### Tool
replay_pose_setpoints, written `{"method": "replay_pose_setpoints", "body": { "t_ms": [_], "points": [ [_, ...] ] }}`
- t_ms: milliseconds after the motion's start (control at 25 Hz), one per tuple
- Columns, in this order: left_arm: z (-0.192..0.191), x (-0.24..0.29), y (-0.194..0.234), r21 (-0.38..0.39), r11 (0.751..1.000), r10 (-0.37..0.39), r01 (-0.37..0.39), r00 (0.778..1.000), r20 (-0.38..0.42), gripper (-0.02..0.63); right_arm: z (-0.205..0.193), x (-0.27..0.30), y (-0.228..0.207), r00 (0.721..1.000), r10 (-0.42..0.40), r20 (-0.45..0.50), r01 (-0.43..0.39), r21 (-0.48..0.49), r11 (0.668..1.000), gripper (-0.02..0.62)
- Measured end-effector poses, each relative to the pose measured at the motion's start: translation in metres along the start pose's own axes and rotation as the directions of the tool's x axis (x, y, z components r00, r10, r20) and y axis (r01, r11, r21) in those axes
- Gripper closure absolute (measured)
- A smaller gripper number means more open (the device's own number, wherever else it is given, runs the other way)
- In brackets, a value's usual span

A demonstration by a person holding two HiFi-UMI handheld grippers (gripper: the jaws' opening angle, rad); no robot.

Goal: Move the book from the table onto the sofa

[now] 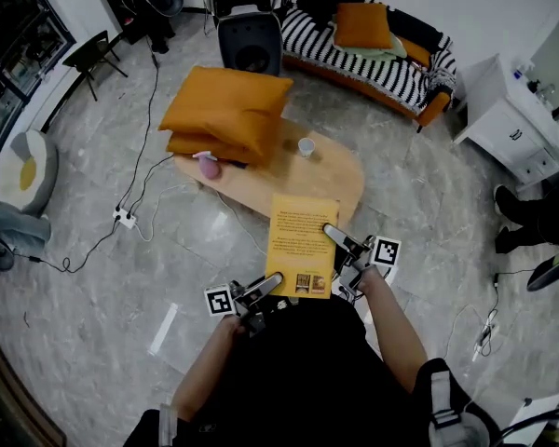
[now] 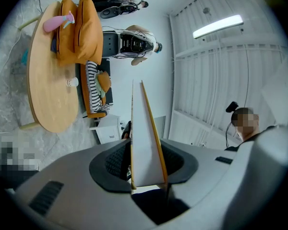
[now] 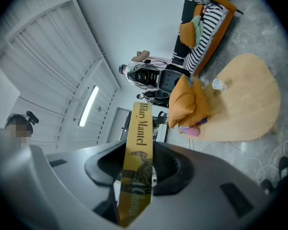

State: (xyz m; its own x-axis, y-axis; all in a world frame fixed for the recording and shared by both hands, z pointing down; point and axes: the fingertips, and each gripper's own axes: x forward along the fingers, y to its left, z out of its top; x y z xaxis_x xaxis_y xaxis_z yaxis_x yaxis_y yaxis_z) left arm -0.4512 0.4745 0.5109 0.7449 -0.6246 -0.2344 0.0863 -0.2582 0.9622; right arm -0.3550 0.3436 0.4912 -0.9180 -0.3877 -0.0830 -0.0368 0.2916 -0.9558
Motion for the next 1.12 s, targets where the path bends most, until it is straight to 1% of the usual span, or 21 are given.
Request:
{"method": "replay_pose_setpoints", "body": {
  "t_ms": [200, 360, 520, 680, 880, 1040, 1120],
  "points": [
    [0.000, -0.001, 0.000, 0.011, 1.000, 0.008, -0.008, 1.000, -0.020, 0.457, -0.002, -0.004, -0.003, 1.000, -0.018, 0.010, 0.018, 0.004, 1.000, 0.436],
    [-0.001, -0.005, 0.001, 0.002, 1.000, 0.023, -0.022, 0.999, -0.036, 0.457, -0.005, -0.005, -0.002, 1.000, -0.025, -0.007, 0.025, -0.010, 1.000, 0.436],
    [-0.002, -0.008, -0.003, -0.003, 1.000, 0.013, -0.014, 0.999, -0.050, 0.457, -0.013, -0.006, -0.002, 0.998, -0.053, -0.037, 0.053, -0.016, 0.998, 0.434],
    [-0.005, -0.009, -0.005, -0.011, 1.000, -0.001, 0.001, 0.998, -0.062, 0.457, -0.015, -0.004, 0.009, 0.993, -0.067, -0.096, 0.061, -0.061, 0.996, 0.434],
    [-0.012, -0.012, -0.006, -0.020, 1.000, -0.012, 0.010, 0.997, -0.078, 0.457, -0.022, -0.011, 0.015, 0.993, -0.071, -0.096, 0.065, -0.058, 0.996, 0.434],
    [-0.020, -0.001, -0.008, -0.023, 1.000, -0.012, 0.010, 0.996, -0.084, 0.457, -0.018, -0.022, 0.019, 0.992, -0.079, -0.103, 0.075, -0.039, 0.996, 0.434],
    [-0.021, -0.009, -0.009, -0.025, 1.000, -0.017, 0.015, 0.997, -0.080, 0.457, -0.026, -0.020, 0.017, 0.990, -0.090, -0.108, 0.086, -0.048, 0.995, 0.434]
  ]
}}
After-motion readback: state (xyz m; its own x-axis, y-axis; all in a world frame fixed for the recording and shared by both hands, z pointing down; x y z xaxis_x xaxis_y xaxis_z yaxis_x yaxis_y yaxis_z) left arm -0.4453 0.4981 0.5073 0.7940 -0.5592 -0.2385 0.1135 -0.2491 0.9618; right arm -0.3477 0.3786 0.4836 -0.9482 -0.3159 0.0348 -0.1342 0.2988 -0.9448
